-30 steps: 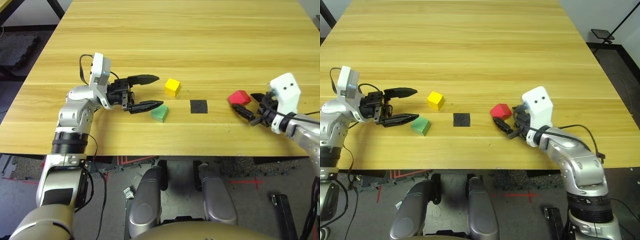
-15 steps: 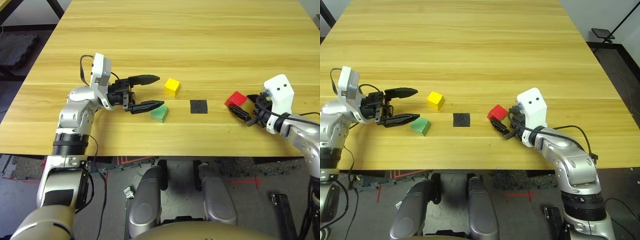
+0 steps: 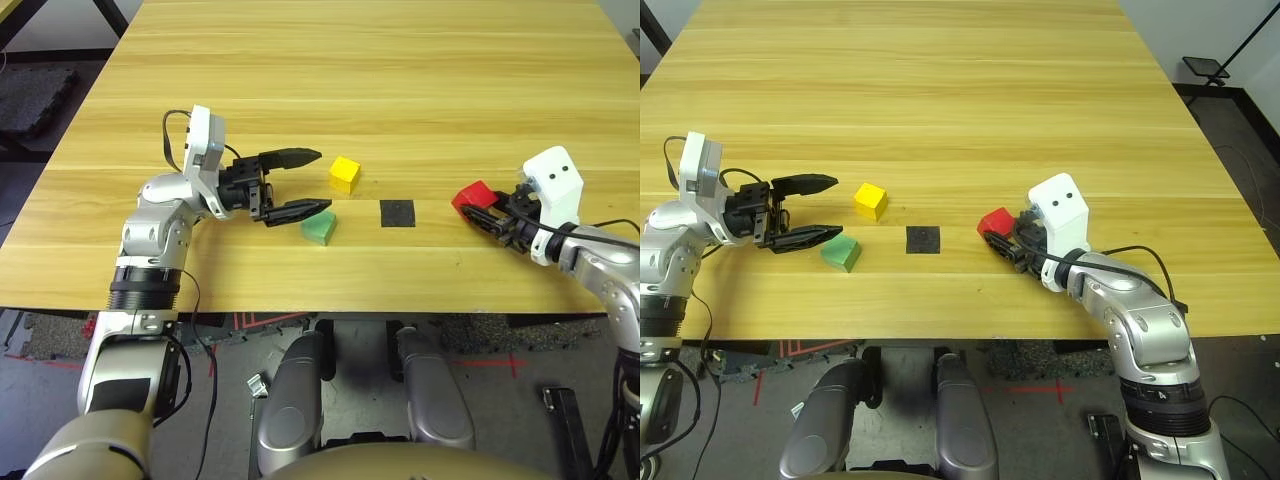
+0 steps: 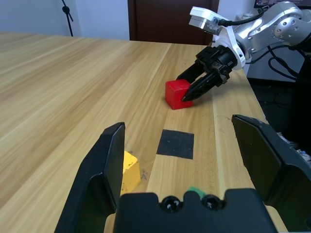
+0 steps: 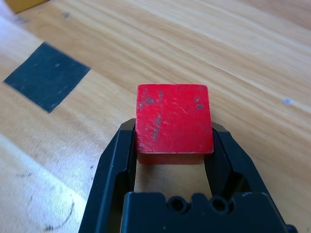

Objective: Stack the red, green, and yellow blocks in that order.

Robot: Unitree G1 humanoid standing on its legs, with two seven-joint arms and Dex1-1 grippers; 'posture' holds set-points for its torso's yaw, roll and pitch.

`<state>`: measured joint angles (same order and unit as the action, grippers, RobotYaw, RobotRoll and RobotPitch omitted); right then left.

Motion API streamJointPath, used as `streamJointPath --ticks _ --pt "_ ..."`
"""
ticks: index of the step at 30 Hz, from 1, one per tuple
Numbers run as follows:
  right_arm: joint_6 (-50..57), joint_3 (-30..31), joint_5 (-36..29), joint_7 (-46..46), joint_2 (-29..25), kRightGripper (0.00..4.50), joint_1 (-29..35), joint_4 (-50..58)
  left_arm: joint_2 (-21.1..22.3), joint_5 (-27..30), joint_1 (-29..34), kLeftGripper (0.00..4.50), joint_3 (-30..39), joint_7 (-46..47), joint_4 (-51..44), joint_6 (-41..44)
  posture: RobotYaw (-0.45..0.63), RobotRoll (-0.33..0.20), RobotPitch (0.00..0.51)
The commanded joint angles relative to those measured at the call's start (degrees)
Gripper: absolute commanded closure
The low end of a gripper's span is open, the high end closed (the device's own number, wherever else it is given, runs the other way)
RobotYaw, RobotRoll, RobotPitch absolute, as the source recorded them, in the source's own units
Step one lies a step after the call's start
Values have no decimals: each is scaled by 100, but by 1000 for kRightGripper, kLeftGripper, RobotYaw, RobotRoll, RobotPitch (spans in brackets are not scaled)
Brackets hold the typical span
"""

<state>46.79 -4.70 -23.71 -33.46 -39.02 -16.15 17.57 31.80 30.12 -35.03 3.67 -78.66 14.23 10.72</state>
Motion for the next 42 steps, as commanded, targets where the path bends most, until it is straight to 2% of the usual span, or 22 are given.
streamJointPath --ticks 1,6,10,12,15,20,24,25,28,42 --pt "-276 235 -30 -801 -423 2449 -361 -248 -19 -21 3 0 -3 -42 129 -50 181 -24 268" --pt "-567 715 52 -1993 -987 2449 -1225 -887 -21 -4 -40 0 -28 -123 168 -34 194 -26 269" --pt "-1060 1162 282 -2857 -1214 2449 -1743 -1406 8 5 -19 0 -28 -124 64 29 212 -24 272" --pt "-1267 1350 397 -3174 -1198 2449 -1974 -1644 22 -2 4 0 -15 -129 58 14 225 -24 274" --pt "-1649 1716 652 -3496 -911 2449 -2428 -2103 34 -37 49 0 -3 -79 -21 -52 233 -22 276" --pt "-2008 2012 932 -3764 -476 2449 -2811 -2547 80 -162 13 0 -23 -97 -10 -292 256 -18 278" --pt "-2180 2134 1122 -3848 -171 2449 -2953 -2797 106 -194 -67 0 -30 -79 73 -362 256 -18 278" --pt "-2197 2143 1152 -3859 -127 2449 -2942 -2791 115 -195 -50 0 -22 -90 81 -389 294 -8 270" --pt "-2328 2212 1233 -3923 16 2449 -2845 -2745 120 -175 -2 0 -19 -47 -34 -355 301 -5 267" --pt "-2983 2264 1556 -3954 410 2449 -2798 -3167 83 -105 206 0 -26 75 -291 -284 323 -3 265"
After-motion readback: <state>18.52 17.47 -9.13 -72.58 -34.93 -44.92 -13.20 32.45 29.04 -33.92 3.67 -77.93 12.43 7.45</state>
